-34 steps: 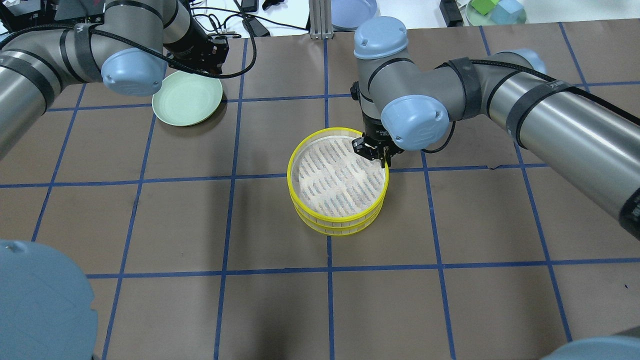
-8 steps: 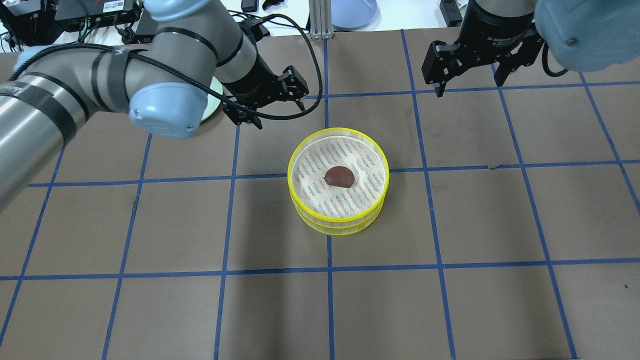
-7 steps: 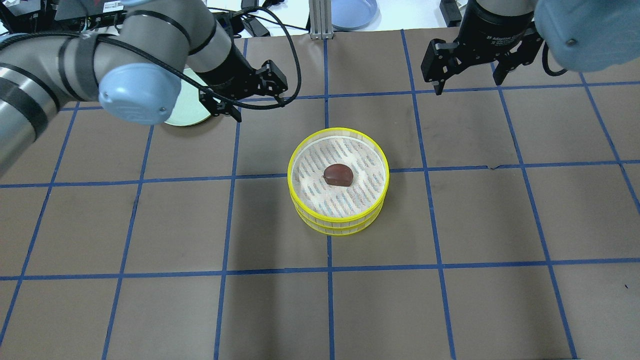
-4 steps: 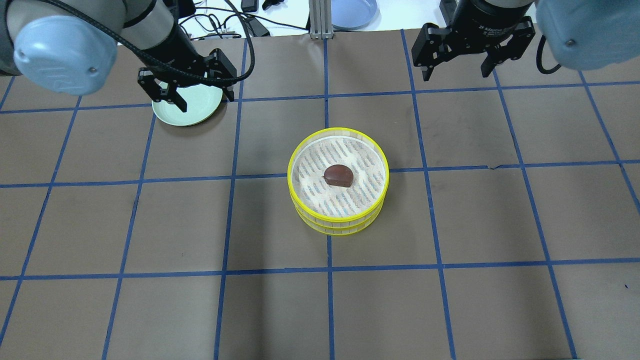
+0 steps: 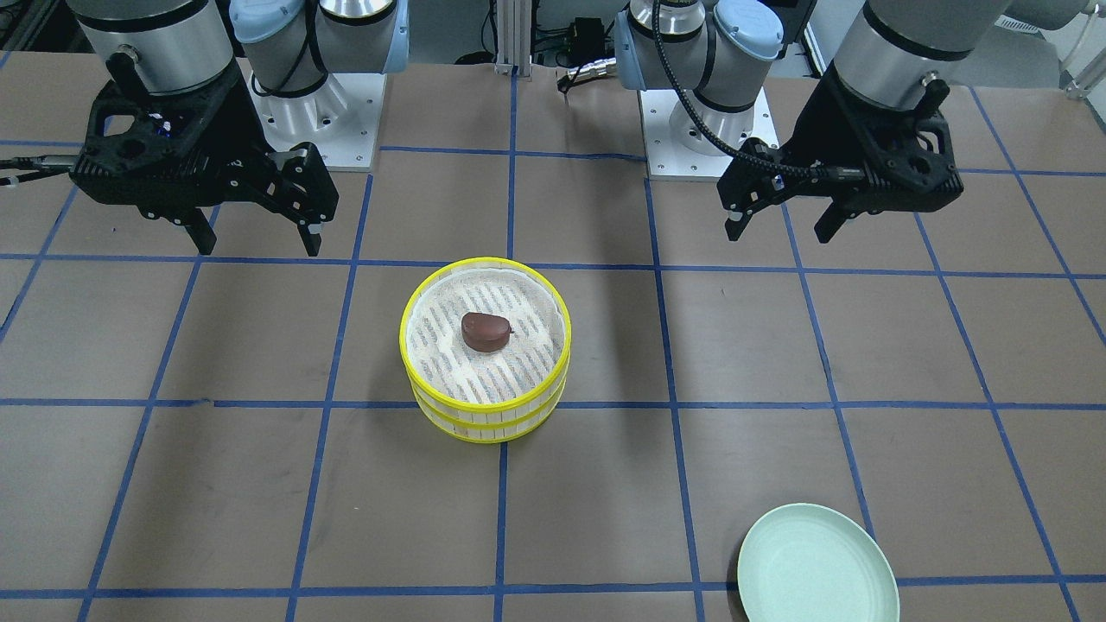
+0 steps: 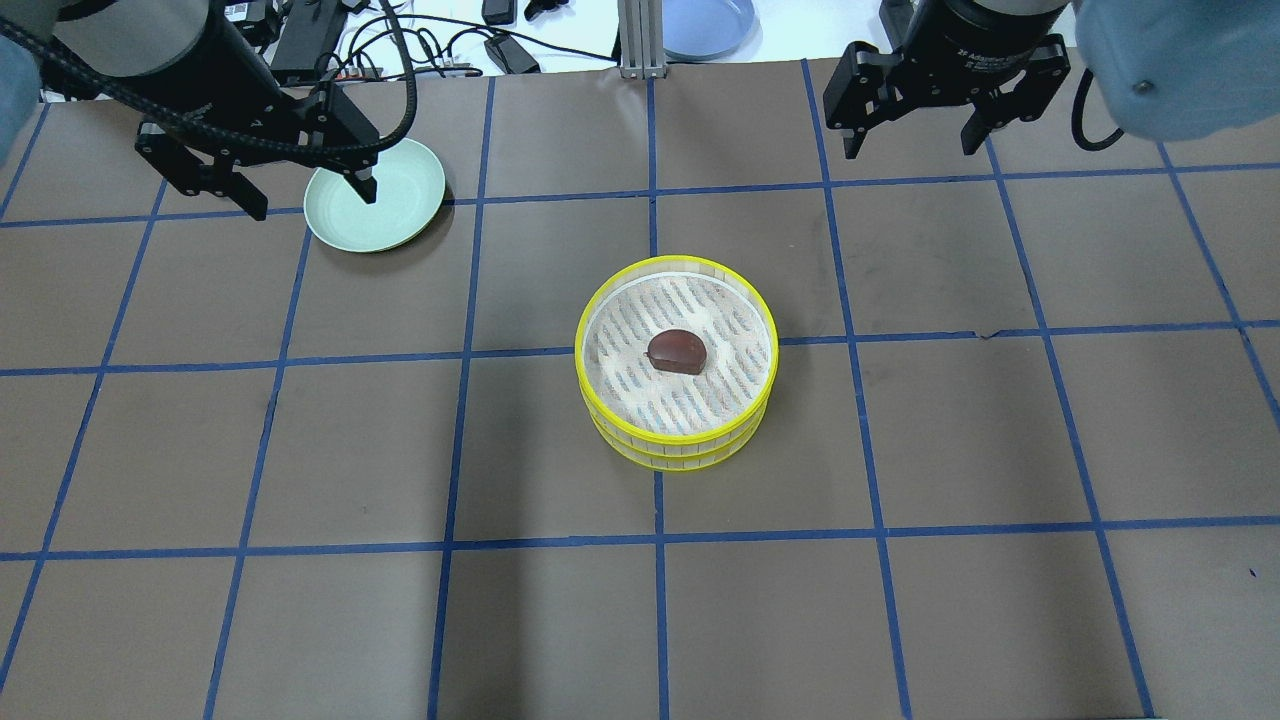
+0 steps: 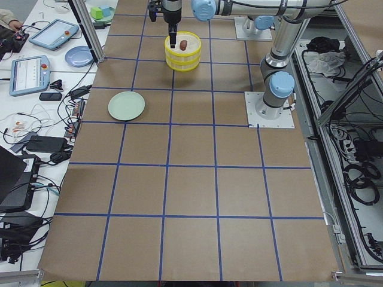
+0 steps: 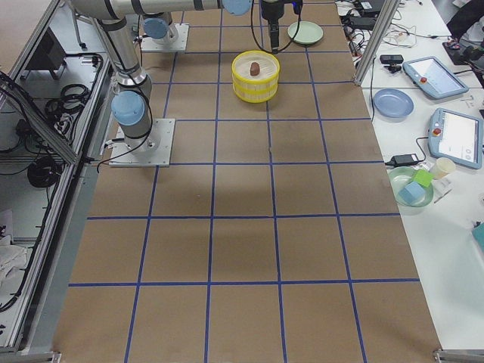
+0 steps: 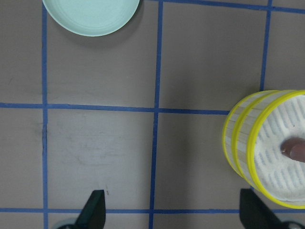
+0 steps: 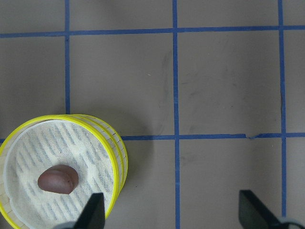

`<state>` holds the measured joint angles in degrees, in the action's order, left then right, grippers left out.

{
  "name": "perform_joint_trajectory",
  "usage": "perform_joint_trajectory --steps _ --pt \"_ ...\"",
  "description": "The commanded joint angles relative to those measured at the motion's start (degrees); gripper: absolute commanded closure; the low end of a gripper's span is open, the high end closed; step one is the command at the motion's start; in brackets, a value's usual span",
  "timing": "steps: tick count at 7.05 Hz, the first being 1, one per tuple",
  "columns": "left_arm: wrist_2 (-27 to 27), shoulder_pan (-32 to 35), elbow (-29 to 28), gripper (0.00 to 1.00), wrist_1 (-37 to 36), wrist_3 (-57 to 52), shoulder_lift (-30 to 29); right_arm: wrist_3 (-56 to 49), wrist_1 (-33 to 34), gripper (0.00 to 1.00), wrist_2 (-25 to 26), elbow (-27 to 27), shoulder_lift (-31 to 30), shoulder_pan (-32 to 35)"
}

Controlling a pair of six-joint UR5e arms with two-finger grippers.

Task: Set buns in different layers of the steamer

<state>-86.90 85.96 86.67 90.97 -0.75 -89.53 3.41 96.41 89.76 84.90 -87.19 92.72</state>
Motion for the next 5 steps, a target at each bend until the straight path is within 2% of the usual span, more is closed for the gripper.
perform_joint_trajectory --steps 1,5 --pt "-3.18 0.26 0.95 0.00 1.66 -0.84 1.55 -0.15 -0.16 0.00 0.16 0.00 0.00 0.00" --pt "-3.45 0.44 3.15 0.00 2.37 -1.01 3.22 -0.42 -0.16 0.00 -0.29 0.00 0.09 0.00"
